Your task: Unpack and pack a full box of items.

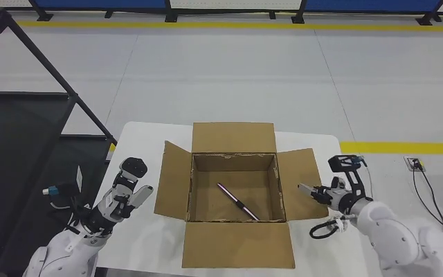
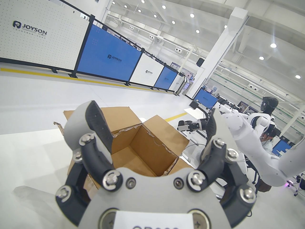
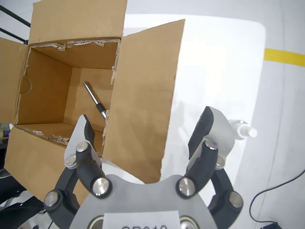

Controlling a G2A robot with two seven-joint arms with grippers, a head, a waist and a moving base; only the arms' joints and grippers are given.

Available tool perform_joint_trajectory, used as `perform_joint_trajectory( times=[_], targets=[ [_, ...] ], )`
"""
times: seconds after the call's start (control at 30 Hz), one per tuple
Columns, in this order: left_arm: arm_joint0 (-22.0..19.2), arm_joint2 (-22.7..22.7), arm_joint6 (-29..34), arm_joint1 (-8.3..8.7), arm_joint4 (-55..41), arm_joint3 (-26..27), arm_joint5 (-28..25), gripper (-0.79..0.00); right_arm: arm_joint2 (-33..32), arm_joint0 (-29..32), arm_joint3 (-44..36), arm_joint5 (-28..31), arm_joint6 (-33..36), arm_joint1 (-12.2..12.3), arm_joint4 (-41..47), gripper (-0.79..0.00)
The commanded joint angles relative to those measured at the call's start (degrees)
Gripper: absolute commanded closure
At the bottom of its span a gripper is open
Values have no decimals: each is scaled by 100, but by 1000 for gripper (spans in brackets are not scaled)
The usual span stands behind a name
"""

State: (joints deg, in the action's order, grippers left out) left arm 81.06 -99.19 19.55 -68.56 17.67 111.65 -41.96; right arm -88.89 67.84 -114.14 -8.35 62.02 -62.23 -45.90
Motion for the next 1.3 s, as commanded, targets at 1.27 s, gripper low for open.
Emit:
perform_joint_trajectory(
  times=[1.27],
  targets=[
    [334,-459,-476,28,-37,-30,8,-785,3961,-2725,418,-875,592,-537,-1041,-785]
  ],
)
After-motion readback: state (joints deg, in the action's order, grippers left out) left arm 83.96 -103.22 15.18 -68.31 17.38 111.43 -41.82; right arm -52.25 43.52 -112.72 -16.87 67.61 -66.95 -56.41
